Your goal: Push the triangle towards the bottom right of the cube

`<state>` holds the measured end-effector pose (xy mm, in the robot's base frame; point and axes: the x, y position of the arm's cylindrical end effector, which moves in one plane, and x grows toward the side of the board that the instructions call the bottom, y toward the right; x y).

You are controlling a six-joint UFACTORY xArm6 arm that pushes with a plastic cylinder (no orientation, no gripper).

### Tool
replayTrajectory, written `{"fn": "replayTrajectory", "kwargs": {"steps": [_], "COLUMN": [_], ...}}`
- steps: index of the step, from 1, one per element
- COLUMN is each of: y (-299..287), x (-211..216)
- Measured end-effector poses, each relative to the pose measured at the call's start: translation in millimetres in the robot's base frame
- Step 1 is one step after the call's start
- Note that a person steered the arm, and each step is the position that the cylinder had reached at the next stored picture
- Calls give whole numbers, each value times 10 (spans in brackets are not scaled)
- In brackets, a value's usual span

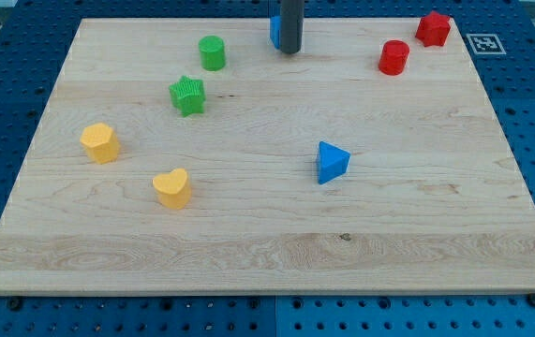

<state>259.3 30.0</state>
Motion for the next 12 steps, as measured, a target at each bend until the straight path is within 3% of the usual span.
{"fn": "replayTrajectory", "kwargs": {"steps": [2,4,6,7,9,12], "y": [156,808,817,805,306,336], "x": [1041,1988,2297,2671,2675,2425]}}
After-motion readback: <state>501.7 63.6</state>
